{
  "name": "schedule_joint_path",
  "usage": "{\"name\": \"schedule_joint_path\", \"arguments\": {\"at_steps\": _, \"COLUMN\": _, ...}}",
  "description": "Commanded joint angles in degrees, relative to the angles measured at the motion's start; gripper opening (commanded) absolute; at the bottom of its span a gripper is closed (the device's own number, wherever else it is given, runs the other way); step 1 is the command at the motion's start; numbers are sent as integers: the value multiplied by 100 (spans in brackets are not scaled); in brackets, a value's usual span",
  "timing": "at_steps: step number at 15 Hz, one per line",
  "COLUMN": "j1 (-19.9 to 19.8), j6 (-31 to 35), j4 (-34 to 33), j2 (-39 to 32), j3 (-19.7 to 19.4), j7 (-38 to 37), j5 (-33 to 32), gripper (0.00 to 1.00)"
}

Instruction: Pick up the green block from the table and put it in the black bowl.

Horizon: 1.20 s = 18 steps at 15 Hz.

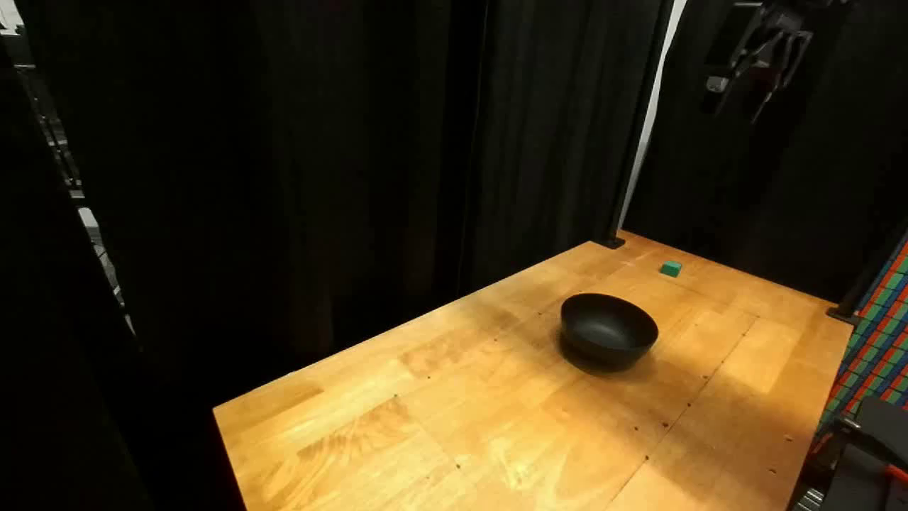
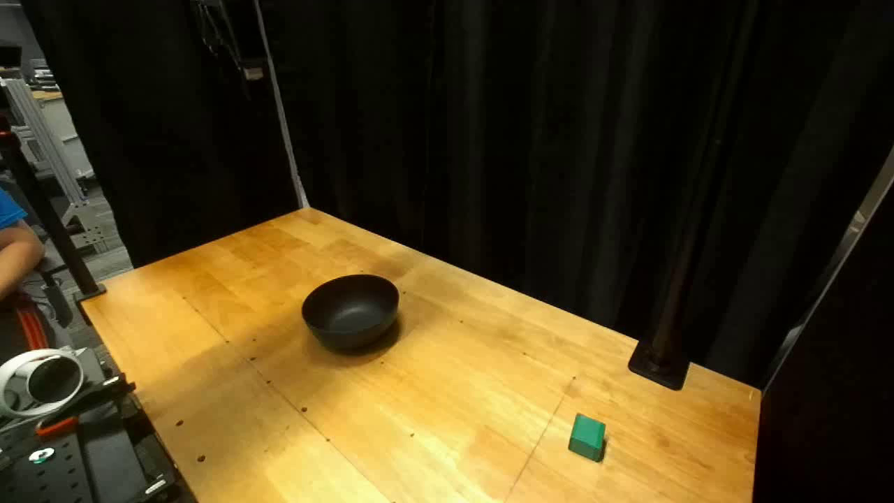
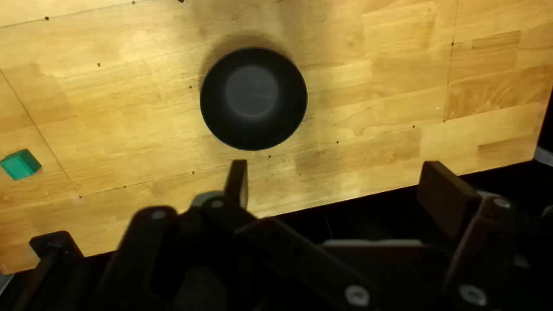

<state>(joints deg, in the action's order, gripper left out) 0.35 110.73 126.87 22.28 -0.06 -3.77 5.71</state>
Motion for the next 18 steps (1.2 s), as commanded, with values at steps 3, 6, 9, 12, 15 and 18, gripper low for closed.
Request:
{"name": "schedule_joint_path", "arguments": {"at_steps": 3, "j1": -16, "j6": -9, "j4": -77, "j2": 19, "j3": 12, "j7": 6, "j5": 4, "gripper": 100}}
{"name": "schedule_joint_path", "arguments": {"at_steps": 6, "j1": -16, "j6": -9, "j4": -84, "j2": 31, "j3": 12, "j7": 6, "j5": 4, "gripper": 100}}
{"name": "schedule_joint_path", "arguments": {"at_steps": 9, "j1": -16, "j6": -10, "j4": -84, "j2": 31, "j3": 12, "j7": 6, "j5": 4, "gripper": 100}}
{"name": "schedule_joint_path", "arguments": {"at_steps": 12, "j1": -16, "j6": -10, "j4": -84, "j2": 31, "j3": 12, "j7": 6, "j5": 4, "gripper": 100}}
{"name": "schedule_joint_path", "arguments": {"at_steps": 15, "j1": -57, "j6": 175, "j4": -97, "j2": -97, "j3": 23, "j7": -67, "j5": -55, "gripper": 100}}
{"name": "schedule_joint_path", "arguments": {"at_steps": 18, "j1": -282, "j6": 645, "j4": -398, "j2": -855, "j3": -111, "j7": -302, "j5": -165, "gripper": 100}}
